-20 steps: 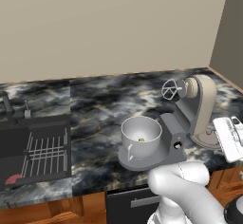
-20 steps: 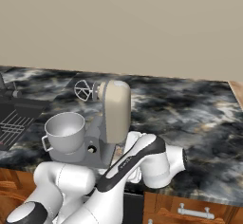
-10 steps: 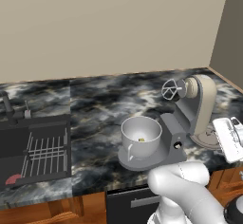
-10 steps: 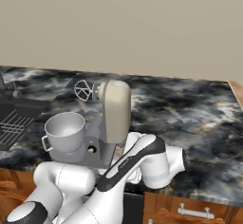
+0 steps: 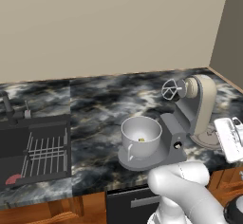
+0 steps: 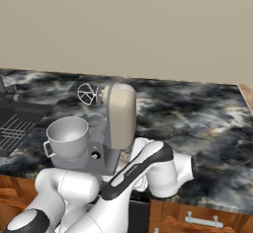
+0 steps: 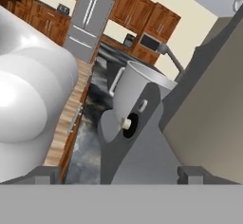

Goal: Add butter and sugar cubes to the stand mixer bowl and then turn on the stand mixer to begin making frosting.

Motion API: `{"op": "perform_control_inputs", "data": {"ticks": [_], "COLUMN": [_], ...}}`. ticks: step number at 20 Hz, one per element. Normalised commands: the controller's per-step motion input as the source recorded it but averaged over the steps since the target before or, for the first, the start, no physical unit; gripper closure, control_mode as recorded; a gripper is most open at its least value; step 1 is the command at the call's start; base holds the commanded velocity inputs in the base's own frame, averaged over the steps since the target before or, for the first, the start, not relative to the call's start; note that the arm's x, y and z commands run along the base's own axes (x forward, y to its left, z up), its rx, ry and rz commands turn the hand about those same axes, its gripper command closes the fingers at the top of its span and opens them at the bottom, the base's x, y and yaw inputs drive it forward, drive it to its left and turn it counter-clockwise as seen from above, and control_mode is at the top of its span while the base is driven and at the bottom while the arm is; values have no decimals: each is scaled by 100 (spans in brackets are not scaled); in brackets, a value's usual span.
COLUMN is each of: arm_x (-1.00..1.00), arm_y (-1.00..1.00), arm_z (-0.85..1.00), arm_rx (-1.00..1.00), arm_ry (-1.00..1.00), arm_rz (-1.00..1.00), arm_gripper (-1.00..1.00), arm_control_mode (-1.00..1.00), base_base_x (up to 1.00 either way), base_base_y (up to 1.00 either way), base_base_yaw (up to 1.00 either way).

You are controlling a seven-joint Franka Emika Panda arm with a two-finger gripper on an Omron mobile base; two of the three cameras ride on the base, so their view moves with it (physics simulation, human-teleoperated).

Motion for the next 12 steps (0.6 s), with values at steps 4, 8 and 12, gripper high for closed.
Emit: {"op": "perform_control_inputs", "data": {"ticks": [4,8,12], "arm_x": [8,24,33], "arm_y": [-19,-3,0], "arm_z": [-1,0,0], "arm_rx": [0,0,0], "arm_ry": [1,10,11], "arm_rz": [-1,-3,-3], "arm_gripper": [-100,-100,-100], "arm_control_mode": [-100,-100,-100], "base_base_x": [0,0,0], "base_base_y": [0,0,0], "base_base_yaw": [0,0,0]}}
